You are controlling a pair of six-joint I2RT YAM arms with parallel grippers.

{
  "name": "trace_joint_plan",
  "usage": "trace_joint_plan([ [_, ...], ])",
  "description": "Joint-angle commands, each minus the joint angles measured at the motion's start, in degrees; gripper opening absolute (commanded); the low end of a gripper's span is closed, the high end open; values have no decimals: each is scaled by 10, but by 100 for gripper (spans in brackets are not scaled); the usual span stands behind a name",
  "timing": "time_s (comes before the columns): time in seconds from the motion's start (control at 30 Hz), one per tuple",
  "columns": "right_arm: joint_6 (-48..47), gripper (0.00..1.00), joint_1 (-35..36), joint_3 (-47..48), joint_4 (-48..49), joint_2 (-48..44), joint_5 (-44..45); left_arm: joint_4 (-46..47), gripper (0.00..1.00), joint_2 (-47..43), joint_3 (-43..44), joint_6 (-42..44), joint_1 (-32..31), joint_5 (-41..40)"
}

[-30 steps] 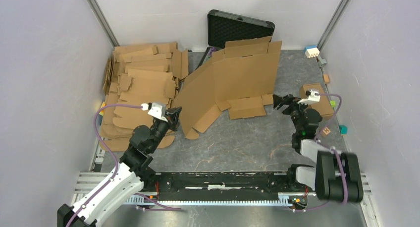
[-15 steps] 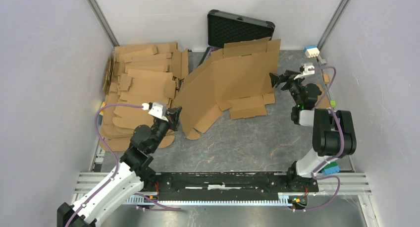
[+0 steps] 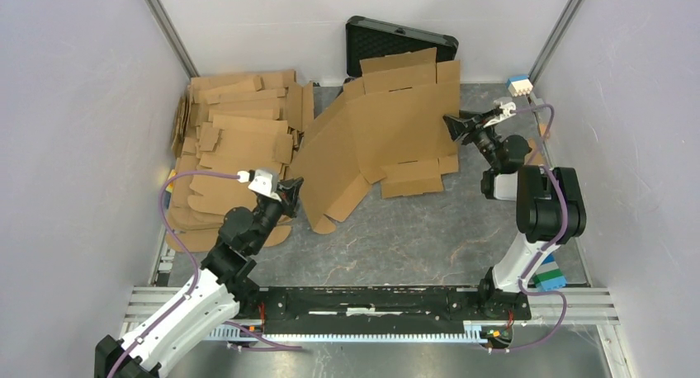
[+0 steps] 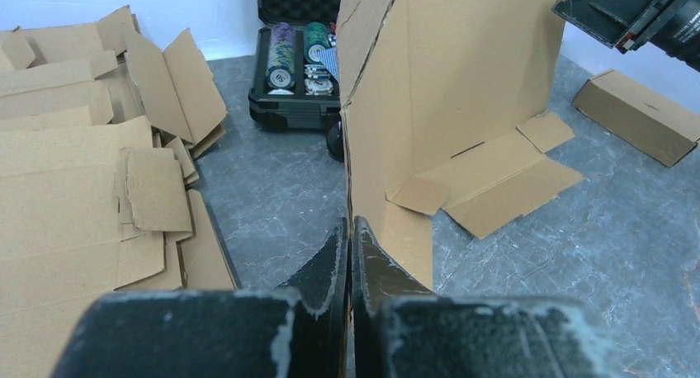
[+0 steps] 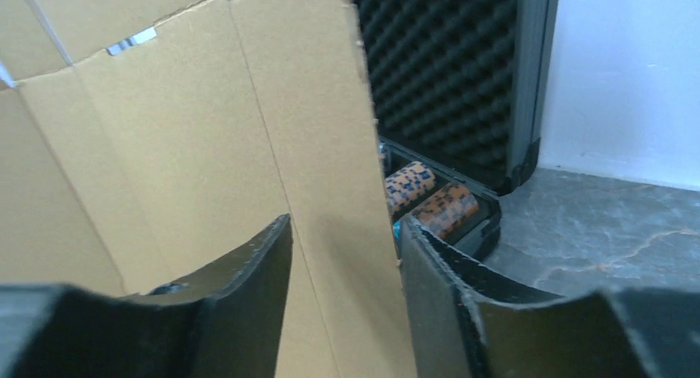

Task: Fold the paper box

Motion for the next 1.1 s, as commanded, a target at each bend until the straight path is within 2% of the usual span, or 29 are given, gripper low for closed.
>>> trace_joint_plan([
  [0.0, 37, 49, 4, -35, 90, -21, -31, 2, 2, -12, 20, 3, -6, 8],
  [0.07, 32, 44, 7, -59, 89, -41, -26, 2, 2, -16, 21, 1, -8, 12],
  [0.3, 3, 37, 24, -106, 45, -93, -15, 17, 2, -1, 28, -27, -12, 56],
  [0.83, -63, 36, 52, -227, -135, -275, 39, -4, 2, 6, 46, -57, -14, 85],
  [1.07, -77, 40, 106, -274, -214, -367, 75, -35, 2, 1, 56, -78, -15, 104],
])
